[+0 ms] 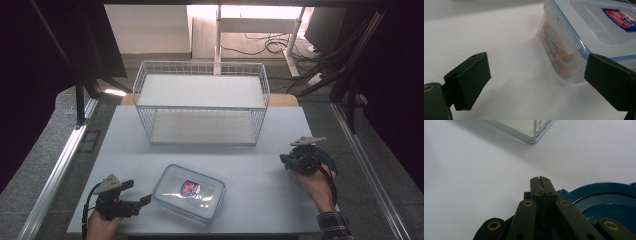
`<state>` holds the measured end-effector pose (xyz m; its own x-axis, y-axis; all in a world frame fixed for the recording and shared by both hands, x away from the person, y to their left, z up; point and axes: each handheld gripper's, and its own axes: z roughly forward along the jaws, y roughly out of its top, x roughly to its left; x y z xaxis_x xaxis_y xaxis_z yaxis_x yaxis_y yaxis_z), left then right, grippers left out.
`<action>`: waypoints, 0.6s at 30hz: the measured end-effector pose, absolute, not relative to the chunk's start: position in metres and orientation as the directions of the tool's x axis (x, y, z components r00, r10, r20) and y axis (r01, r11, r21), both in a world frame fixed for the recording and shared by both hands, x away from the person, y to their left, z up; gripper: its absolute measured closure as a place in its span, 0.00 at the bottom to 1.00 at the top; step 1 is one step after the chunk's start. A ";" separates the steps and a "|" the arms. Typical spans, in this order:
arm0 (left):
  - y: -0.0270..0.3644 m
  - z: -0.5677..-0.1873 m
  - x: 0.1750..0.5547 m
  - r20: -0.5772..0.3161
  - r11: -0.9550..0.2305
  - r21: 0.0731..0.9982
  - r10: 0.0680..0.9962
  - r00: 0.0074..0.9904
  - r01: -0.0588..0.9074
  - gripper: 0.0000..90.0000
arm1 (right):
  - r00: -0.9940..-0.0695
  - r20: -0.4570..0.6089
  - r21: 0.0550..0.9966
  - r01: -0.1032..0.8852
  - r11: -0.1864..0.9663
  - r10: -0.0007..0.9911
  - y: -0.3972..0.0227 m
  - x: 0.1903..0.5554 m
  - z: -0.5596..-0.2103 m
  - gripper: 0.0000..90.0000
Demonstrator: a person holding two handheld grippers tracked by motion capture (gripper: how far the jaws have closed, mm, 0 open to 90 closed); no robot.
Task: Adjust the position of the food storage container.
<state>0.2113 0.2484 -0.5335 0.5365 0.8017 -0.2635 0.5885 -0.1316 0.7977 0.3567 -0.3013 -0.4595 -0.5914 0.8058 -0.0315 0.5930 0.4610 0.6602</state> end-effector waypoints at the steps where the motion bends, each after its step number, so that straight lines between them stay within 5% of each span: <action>1: 0.249 -0.534 0.212 -0.269 -0.127 0.797 0.801 0.534 0.591 0.06 | -0.585 -0.051 0.658 0.590 0.468 0.809 -0.299 0.355 -0.460 0.99; 10: 0.248 -0.532 0.215 -0.259 -0.136 0.782 0.816 0.516 0.608 0.10 | -0.621 -0.024 0.703 0.547 0.455 0.784 -0.287 0.326 -0.468 0.99; 18: 0.241 -0.528 0.217 -0.219 -0.230 0.747 0.801 0.557 0.624 0.52 | -0.725 0.033 0.736 0.483 0.475 0.688 -0.257 0.279 -0.477 0.99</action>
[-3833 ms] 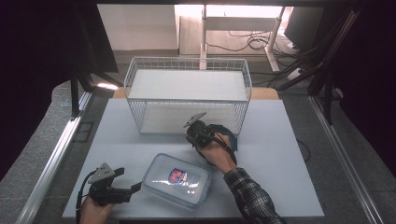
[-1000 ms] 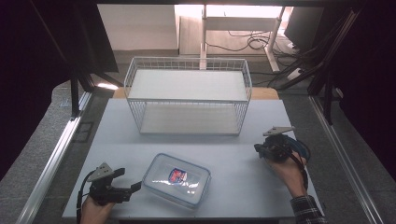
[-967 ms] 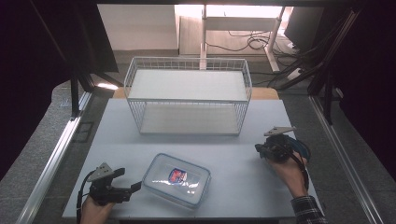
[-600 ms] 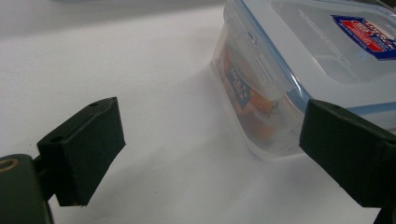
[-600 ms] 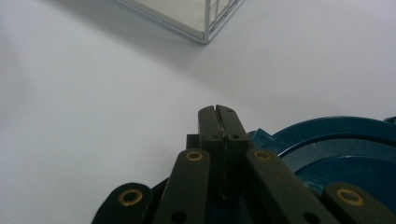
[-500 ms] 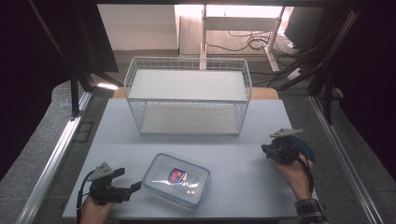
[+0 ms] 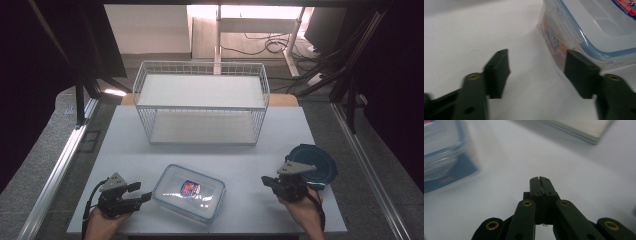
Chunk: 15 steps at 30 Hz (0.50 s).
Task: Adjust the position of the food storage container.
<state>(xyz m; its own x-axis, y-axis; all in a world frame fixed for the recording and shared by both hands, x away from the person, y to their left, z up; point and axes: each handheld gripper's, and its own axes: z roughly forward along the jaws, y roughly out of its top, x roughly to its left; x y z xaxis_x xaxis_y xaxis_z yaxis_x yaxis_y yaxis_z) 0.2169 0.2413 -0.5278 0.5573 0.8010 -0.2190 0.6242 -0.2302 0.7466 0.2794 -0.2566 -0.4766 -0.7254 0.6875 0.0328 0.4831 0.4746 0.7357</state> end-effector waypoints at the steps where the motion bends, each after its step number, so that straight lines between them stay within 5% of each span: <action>1: 0.241 -0.528 0.217 -0.219 -0.230 0.747 0.801 0.557 0.624 0.59 | -0.725 0.033 0.736 0.483 0.475 0.688 -0.257 0.279 -0.477 0.99; 9: 0.234 -0.528 0.224 -0.269 -0.236 0.722 0.770 0.578 0.650 0.93 | -0.818 0.092 0.729 0.444 0.521 0.568 -0.215 0.238 -0.484 0.99; 15: 0.219 -0.529 0.226 -0.268 -0.276 0.706 0.748 0.607 0.652 0.99 | -0.873 0.194 0.688 0.447 0.572 0.448 -0.177 0.215 -0.497 0.99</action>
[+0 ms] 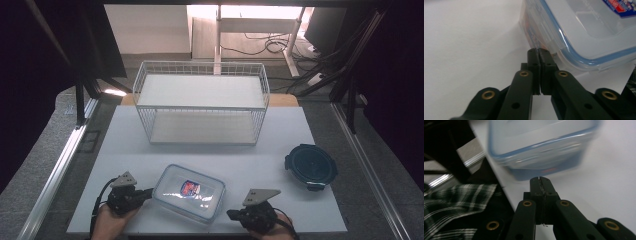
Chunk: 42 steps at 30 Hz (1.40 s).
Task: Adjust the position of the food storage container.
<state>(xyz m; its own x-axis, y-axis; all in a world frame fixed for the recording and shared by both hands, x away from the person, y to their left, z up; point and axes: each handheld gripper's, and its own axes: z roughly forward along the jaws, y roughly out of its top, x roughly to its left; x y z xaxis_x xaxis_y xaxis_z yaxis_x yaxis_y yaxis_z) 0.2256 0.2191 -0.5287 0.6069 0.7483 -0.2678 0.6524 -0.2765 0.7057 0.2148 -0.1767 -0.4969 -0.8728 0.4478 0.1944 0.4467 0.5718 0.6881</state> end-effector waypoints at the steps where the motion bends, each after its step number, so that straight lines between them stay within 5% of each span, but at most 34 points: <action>1: 0.219 -0.529 0.226 -0.268 -0.276 0.706 0.748 0.607 0.652 1.00 | -0.873 0.194 0.688 0.447 0.572 0.448 -0.177 0.215 -0.497 0.99; 8: 0.215 -0.528 0.226 -0.286 -0.269 0.698 0.746 0.602 0.664 1.00 | -0.888 0.224 0.686 0.436 0.583 0.401 -0.159 0.210 -0.502 0.99; 20: 0.186 -0.528 0.227 -0.302 -0.289 0.697 0.712 0.634 0.656 1.00 | -0.832 0.145 0.687 0.474 0.550 0.536 -0.191 0.233 -0.500 0.99; 38: 0.175 -0.530 0.237 -0.317 -0.262 0.706 0.713 0.625 0.658 1.00 | -0.805 0.102 0.718 0.467 0.517 0.585 -0.204 0.262 -0.503 0.99; 42: 0.183 -0.524 0.234 -0.260 -0.255 0.729 0.755 0.601 0.636 0.91 | -0.807 0.090 0.710 0.463 0.531 0.584 -0.204 0.261 -0.501 0.99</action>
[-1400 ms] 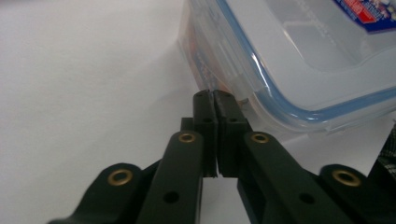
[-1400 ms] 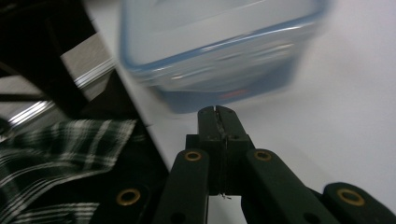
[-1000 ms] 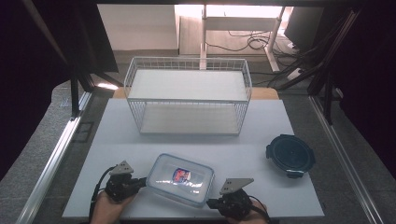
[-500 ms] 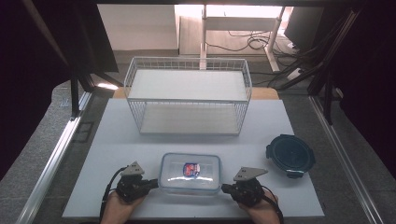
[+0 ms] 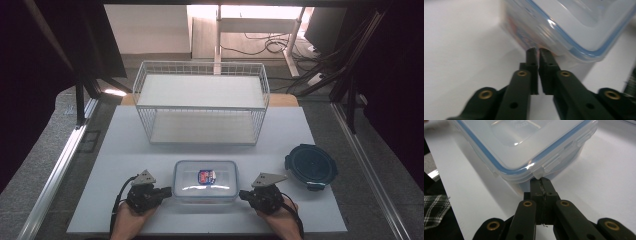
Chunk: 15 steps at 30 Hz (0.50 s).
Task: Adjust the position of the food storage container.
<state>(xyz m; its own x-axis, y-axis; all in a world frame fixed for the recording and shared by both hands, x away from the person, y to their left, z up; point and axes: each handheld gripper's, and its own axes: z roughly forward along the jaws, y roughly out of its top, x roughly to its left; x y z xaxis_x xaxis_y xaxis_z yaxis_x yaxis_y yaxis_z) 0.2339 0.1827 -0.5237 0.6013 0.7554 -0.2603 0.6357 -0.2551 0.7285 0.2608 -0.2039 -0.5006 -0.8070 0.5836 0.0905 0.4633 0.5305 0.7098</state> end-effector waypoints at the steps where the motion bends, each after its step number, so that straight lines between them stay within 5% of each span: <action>1: 0.187 -0.522 0.233 -0.261 -0.242 0.736 0.760 0.595 0.632 0.86 | -0.809 0.074 0.710 0.453 0.539 0.583 -0.205 0.260 -0.500 0.99; 3: 0.195 -0.521 0.232 -0.267 -0.220 0.742 0.769 0.580 0.634 0.68 | -0.812 0.064 0.715 0.443 0.541 0.581 -0.210 0.257 -0.498 0.93; 5: 0.200 -0.522 0.230 -0.246 -0.227 0.747 0.778 0.578 0.625 0.62 | -0.812 0.062 0.714 0.442 0.542 0.580 -0.212 0.257 -0.498 0.90; 6: 0.201 -0.522 0.227 -0.221 -0.245 0.752 0.781 0.584 0.612 0.49 | -0.805 0.036 0.715 0.435 0.548 0.592 -0.218 0.254 -0.497 0.80; 8: 0.202 -0.523 0.226 -0.207 -0.258 0.757 0.777 0.594 0.601 0.44 | -0.802 0.027 0.717 0.431 0.547 0.597 -0.220 0.254 -0.497 0.74; 12: 0.201 -0.525 0.220 -0.171 -0.283 0.756 0.786 0.595 0.591 0.17 | -0.780 0.043 0.747 0.440 0.499 0.624 -0.232 0.255 -0.499 0.43; 15: 0.203 -0.526 0.219 -0.173 -0.284 0.756 0.782 0.598 0.590 0.13 | -0.773 0.055 0.759 0.443 0.477 0.632 -0.233 0.257 -0.500 0.32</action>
<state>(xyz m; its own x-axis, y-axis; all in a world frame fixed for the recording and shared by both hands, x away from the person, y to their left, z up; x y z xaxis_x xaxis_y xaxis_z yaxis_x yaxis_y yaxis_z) 0.2193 0.2029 -0.5261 0.5980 0.7825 -0.1734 0.5904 -0.2838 0.7556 0.2573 -0.2335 -0.4999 -0.7730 0.6320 0.0545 0.4433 0.4768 0.7591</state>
